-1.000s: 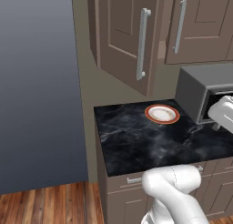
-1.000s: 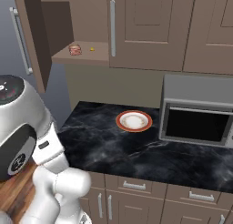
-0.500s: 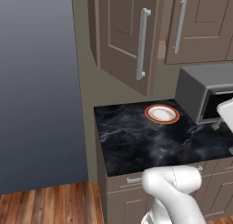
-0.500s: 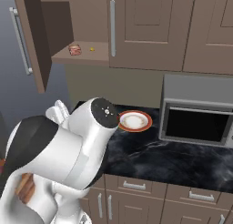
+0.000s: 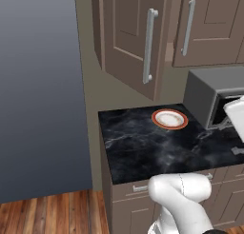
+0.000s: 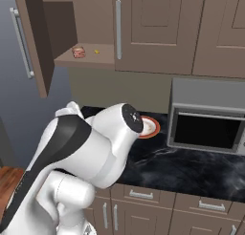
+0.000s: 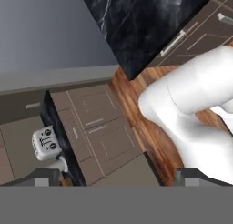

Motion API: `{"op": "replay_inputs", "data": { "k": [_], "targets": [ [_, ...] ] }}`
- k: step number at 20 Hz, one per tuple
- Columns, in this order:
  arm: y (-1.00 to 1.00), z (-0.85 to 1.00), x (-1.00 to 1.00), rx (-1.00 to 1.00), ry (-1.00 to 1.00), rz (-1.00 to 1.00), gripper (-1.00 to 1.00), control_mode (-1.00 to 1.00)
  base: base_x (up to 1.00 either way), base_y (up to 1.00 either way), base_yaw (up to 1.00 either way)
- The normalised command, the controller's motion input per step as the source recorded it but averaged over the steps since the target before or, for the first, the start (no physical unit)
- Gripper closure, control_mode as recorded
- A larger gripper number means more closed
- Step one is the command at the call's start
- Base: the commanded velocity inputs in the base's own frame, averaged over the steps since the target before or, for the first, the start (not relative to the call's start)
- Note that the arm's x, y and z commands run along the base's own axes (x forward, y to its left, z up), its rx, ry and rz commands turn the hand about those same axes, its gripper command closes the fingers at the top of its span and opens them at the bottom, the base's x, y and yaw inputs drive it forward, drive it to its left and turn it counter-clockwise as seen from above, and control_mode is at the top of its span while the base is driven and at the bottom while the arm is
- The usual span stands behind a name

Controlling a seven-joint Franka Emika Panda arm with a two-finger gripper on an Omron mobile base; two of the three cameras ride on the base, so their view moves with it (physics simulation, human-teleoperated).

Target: Pick the bar soap and soap dispenser from the cabinet and place them on the counter.

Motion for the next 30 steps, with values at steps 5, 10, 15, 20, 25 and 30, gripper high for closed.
{"op": "replay_inputs", "data": {
  "k": [5,10,15,20,25,30],
  "targets": [
    [0.00,0.03,0.30,0.13,-0.07,-0.02,-1.00,-1.00,0.00,0.00,0.00],
    [0.05,0.07,0.41,0.15,-0.05,-0.03,-1.00,-1.00,0.00,0.00,0.00],
    [0.00,0.19,0.30,0.12,0.00,0.02,-1.00,-1.00,0.00,0.00,0.00],
    [0.01,0.17,0.22,0.02,0.00,0.06,-1.00,-1.00,0.00,0.00,0.00],
    [0.03,0.25,0.19,0.02,0.00,0.05,-1.00,-1.00,0.00,0.00,0.00],
    [0.08,0.21,0.16,0.03,0.00,0.05,-1.00,-1.00,0.00,0.00,0.00]
  ]
}}
